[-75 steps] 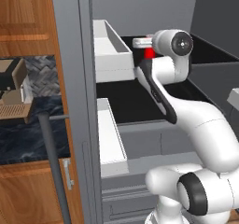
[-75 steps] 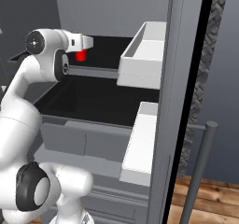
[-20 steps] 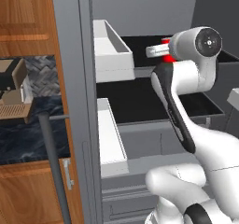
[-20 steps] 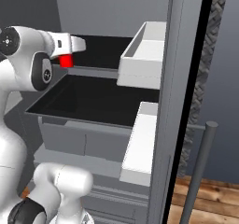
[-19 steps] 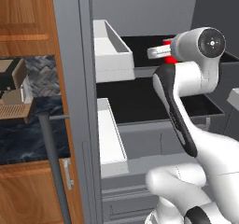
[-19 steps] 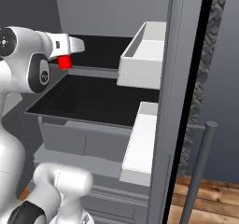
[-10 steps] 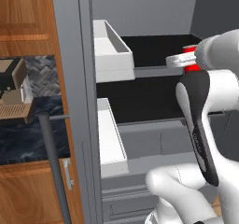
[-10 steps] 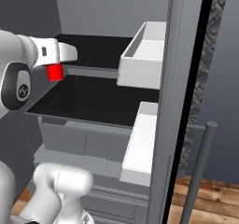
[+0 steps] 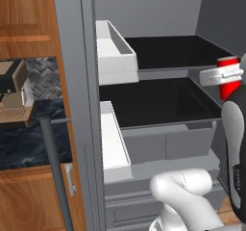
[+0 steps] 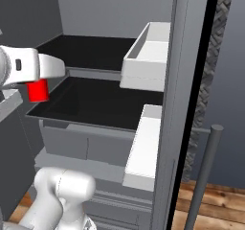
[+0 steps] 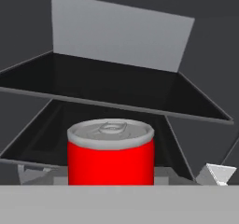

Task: Open the fridge, grab two sodas, and place both sodas inside the bowl with ice on the dining counter.

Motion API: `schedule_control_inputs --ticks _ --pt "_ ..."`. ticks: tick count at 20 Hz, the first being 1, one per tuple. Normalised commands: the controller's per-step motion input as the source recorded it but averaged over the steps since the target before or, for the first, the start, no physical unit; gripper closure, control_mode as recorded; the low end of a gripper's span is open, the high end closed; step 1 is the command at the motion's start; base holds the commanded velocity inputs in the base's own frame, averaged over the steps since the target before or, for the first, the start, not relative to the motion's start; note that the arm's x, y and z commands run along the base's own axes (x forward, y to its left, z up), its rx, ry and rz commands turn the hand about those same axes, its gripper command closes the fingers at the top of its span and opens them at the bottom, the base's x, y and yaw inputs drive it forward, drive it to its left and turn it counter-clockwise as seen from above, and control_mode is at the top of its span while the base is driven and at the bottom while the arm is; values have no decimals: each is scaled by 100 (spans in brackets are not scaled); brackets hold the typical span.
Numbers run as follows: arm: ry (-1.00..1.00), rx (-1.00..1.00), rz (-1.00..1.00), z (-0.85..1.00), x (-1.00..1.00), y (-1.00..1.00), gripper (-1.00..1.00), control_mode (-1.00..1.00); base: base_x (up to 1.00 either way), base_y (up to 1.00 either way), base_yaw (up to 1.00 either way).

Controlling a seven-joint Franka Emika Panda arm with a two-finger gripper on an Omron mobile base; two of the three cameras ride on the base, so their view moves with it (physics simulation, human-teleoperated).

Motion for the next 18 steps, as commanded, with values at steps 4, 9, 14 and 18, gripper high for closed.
schedule_control_inputs --ticks 4,9,14,18 --pt "0 2 0 -2 -96 0 100 -100 0 0 0" --pt "0 0 0 -3 -32 0 100 -100 0 0 0" --pt "-1 0 0 0 -15 0 100 -100 0 0 0" --pt "-2 0 0 -3 -19 0 100 100 -75 0 -2"
